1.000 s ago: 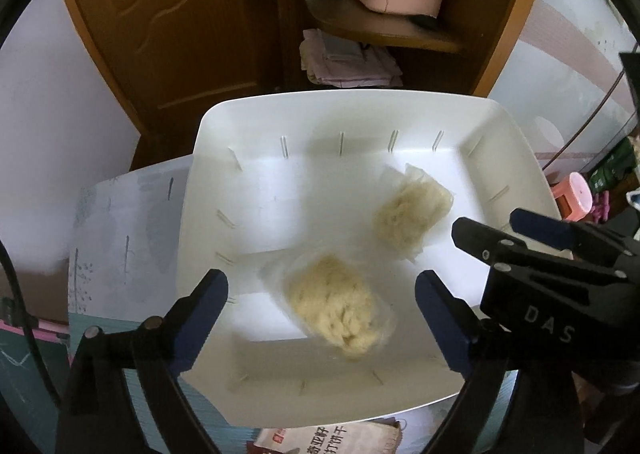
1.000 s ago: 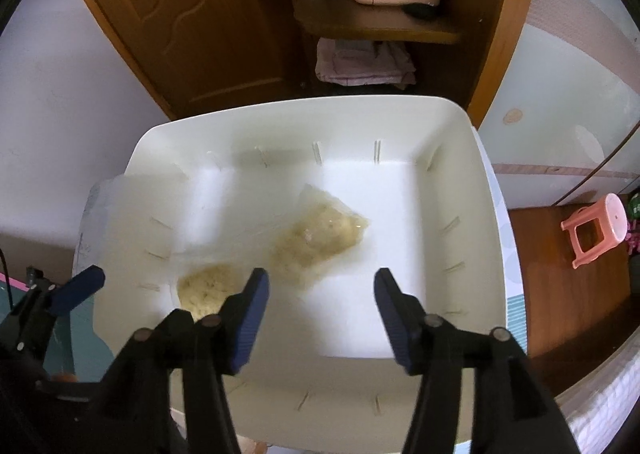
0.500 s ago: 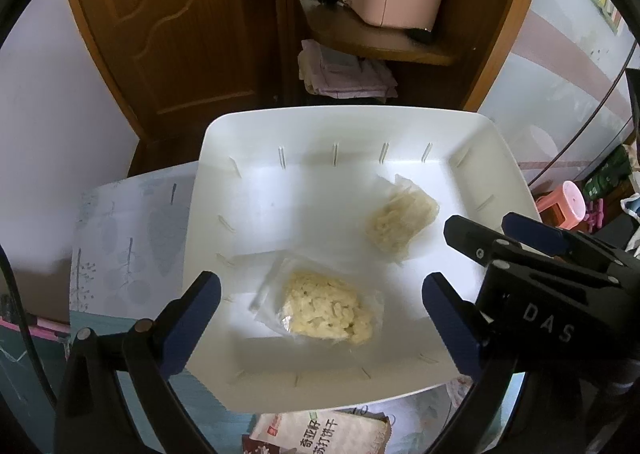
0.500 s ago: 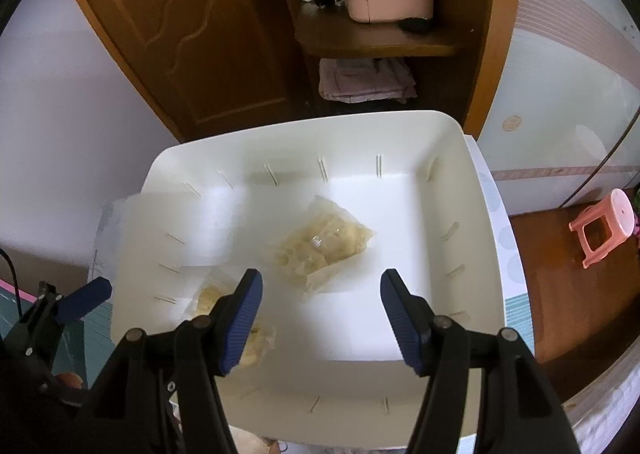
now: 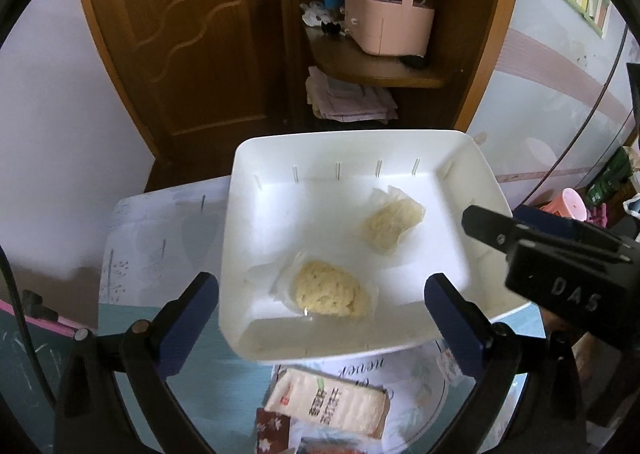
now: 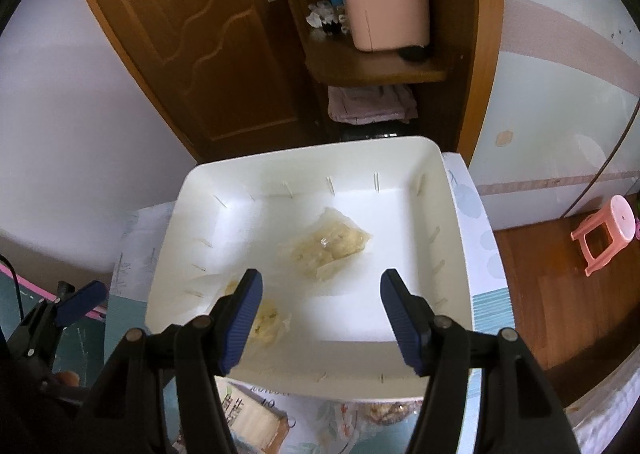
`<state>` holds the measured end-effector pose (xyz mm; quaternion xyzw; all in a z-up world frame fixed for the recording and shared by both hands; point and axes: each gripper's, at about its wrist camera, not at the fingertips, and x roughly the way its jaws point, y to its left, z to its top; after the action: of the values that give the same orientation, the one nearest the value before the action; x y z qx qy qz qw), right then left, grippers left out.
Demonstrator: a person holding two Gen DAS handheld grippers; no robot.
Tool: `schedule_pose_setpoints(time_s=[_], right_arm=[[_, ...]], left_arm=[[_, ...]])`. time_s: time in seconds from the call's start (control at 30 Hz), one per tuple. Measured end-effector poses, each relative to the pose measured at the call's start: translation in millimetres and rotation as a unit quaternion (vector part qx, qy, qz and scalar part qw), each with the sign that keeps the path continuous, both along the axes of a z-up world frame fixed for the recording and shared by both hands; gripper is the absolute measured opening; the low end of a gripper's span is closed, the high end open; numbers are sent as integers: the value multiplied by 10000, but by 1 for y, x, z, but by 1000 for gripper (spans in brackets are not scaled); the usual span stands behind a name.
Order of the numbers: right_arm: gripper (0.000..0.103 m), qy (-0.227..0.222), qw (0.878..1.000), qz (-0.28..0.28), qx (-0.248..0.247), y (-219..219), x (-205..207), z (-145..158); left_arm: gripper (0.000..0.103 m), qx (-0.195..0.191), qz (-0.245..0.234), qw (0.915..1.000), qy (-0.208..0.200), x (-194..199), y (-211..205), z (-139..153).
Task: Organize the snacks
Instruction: 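Open both grippers to release the cracker bags and lift away, then grasp the round-cookie bag with the left gripper while the right grasps the large clear bag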
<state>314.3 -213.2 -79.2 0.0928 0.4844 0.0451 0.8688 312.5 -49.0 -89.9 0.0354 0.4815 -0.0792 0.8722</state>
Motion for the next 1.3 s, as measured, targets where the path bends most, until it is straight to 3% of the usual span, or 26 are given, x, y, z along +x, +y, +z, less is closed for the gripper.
schedule_pose_setpoints(time_s=[0.43, 0.77, 1.1, 1.3], right_arm=[[63, -520, 9979, 321, 236, 2, -67, 55], [70, -951, 9931, 646, 247, 6, -142, 88], [77, -1088, 9908, 781, 173, 5, -205, 94], [78, -775, 9924, 959, 12, 2, -235, 76]], left_arm=[[102, -75, 141, 9989, -450, -67, 19, 51], [102, -108, 206, 9967, -776, -131, 36, 77], [102, -182, 201, 9954, -922, -193, 50, 90], [102, -72, 298, 9974, -659, -226, 59, 70]])
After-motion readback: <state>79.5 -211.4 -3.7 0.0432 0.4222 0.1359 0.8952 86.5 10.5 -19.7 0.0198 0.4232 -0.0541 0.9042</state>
